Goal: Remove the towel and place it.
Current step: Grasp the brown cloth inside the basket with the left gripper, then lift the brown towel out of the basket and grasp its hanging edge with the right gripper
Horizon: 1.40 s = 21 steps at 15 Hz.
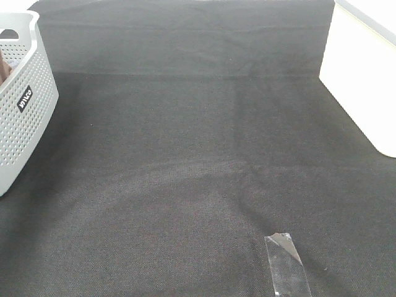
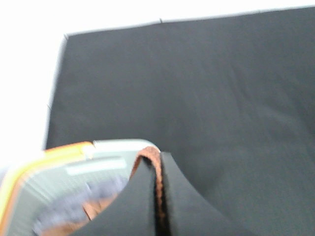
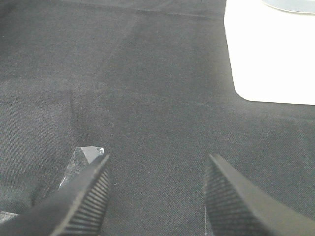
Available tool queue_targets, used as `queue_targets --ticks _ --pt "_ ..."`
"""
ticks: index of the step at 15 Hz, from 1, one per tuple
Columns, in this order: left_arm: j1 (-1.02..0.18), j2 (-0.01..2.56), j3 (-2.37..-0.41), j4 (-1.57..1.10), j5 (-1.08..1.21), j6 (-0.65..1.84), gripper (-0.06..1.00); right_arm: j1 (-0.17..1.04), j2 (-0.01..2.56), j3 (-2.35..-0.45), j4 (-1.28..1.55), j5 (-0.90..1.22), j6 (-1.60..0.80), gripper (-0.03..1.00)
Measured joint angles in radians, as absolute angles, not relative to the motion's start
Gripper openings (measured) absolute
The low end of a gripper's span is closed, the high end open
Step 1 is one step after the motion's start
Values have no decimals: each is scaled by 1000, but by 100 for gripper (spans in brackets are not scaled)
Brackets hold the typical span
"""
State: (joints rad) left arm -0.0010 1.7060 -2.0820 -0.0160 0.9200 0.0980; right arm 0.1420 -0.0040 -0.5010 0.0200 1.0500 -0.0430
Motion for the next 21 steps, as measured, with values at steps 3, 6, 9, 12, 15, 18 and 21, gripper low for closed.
queue_targets --ticks 3,6,9,12,15,18,21 --pt "-89 1706 -2114 143 847 -56 0 142 -4 -501 20 1050 -43 55" --pt "-174 1706 -2114 256 766 -157 0 142 -4 -501 20 1050 -43 55" --pt "-234 1706 -2114 291 716 -231 0 142 -4 -501 20 1050 -43 55" --pt "-324 1709 -2114 297 766 -214 0 142 6 -501 77 1050 -73 55" --pt "-385 1710 -2114 297 824 -171 0 142 87 -513 200 1039 -208 55" --pt "-458 1737 -2115 315 892 -122 0 142 214 -515 387 890 -414 55" --pt "-544 1788 -2115 441 969 -123 0 142 378 -515 551 750 -629 55"
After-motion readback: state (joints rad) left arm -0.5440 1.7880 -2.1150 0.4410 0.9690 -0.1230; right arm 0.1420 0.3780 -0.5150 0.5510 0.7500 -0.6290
